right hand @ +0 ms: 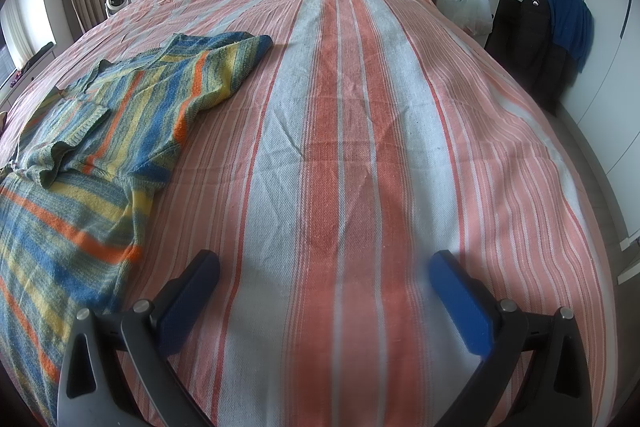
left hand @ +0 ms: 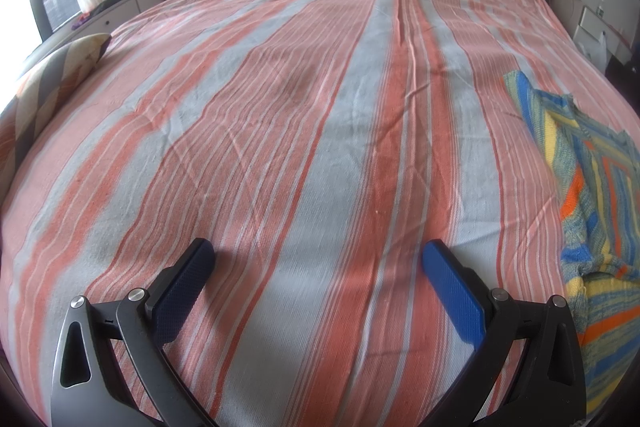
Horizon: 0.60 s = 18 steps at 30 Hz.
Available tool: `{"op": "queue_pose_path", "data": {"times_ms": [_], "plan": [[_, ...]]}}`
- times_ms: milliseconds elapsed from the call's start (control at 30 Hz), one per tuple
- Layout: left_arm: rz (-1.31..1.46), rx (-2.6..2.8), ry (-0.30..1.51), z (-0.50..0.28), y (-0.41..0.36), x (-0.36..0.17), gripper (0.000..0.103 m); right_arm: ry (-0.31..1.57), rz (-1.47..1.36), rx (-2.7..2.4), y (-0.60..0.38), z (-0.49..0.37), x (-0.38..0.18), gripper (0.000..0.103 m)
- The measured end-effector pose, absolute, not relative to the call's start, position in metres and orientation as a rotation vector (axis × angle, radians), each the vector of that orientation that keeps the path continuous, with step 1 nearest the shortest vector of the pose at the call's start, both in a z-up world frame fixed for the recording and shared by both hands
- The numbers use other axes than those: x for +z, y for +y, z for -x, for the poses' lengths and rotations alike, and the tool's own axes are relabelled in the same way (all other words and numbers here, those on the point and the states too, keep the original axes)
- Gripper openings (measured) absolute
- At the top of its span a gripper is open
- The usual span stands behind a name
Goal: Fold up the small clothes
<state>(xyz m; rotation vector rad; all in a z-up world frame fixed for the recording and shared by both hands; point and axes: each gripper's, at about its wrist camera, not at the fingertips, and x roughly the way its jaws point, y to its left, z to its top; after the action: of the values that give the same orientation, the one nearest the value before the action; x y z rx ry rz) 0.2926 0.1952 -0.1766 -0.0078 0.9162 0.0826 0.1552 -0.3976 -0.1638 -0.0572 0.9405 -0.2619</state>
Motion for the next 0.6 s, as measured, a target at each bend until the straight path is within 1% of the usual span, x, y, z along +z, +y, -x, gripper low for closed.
{"op": "queue_pose_path", "data": {"times_ms": [600], "plan": [[0.008, 0.083, 0.917, -0.2926, 0.1952, -0.1765, 0.103, 0.940, 0.057, -0.262, -0.3975, -0.1553, -0.1640, 0.103]]}}
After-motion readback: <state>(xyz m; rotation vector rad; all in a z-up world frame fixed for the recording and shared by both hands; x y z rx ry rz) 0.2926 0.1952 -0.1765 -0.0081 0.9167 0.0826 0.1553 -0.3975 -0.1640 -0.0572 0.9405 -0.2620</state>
